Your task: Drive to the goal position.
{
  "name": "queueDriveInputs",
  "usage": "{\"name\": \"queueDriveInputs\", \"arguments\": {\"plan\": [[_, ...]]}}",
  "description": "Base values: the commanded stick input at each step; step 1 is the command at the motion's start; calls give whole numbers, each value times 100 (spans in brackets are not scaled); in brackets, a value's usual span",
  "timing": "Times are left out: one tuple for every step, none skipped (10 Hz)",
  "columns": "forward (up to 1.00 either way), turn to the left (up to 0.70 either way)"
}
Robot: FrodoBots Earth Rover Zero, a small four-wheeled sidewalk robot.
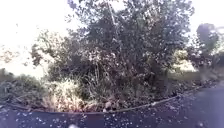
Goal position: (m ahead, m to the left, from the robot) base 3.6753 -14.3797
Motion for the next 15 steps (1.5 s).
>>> {"name": "queueDriveInputs", "arguments": {"plan": [[50,-49],[27,0],[14,0],[3,0],[3,0],[3,0],[3,0],[3,0],[-8,11],[-16,22],[-50,50],[-50,50],[-50,50],[-50,50],[-50,50]]}}
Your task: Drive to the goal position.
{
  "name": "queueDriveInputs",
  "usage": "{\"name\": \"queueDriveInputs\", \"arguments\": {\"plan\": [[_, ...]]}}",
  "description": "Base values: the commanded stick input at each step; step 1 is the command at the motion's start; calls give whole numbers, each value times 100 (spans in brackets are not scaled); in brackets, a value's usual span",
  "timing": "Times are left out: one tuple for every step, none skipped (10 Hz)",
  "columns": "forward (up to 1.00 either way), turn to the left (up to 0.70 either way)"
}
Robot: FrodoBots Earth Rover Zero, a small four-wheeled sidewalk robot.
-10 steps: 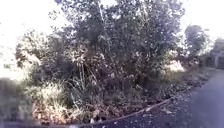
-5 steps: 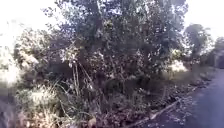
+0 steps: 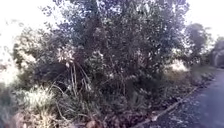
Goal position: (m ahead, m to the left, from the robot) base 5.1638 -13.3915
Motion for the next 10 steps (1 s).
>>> {"name": "queueDriveInputs", "arguments": {"plan": [[-50,50],[-50,50],[-50,50],[-50,50],[-50,50],[-50,50],[-50,50],[-50,50],[-48,0],[-25,0]]}}
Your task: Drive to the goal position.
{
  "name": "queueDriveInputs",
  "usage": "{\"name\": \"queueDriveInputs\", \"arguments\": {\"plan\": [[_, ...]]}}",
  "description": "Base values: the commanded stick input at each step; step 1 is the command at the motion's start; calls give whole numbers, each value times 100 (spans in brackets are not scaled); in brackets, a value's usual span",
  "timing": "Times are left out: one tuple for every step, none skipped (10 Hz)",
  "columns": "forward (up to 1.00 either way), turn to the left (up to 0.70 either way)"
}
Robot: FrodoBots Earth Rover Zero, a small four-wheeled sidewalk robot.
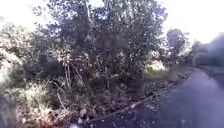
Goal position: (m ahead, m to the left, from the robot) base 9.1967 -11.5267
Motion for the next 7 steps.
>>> {"name": "queueDriveInputs", "arguments": {"plan": [[-2,0],[0,0],[0,0],[0,0],[0,0],[3,-1],[4,-3]]}}
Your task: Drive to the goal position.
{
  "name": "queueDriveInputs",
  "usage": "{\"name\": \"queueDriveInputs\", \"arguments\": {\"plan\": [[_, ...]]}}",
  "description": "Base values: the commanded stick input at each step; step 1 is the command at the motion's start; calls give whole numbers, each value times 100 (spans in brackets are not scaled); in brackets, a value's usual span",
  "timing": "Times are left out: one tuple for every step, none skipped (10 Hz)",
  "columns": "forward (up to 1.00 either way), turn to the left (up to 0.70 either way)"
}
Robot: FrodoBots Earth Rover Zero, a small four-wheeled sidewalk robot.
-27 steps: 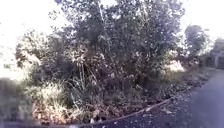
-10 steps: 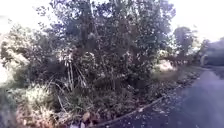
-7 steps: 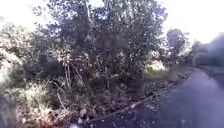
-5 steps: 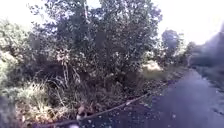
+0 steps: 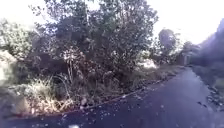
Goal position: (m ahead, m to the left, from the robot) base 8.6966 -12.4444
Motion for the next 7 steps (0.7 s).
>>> {"name": "queueDriveInputs", "arguments": {"plan": [[50,-50],[50,-50],[50,-50],[50,-50],[50,-50],[50,-50],[50,-50]]}}
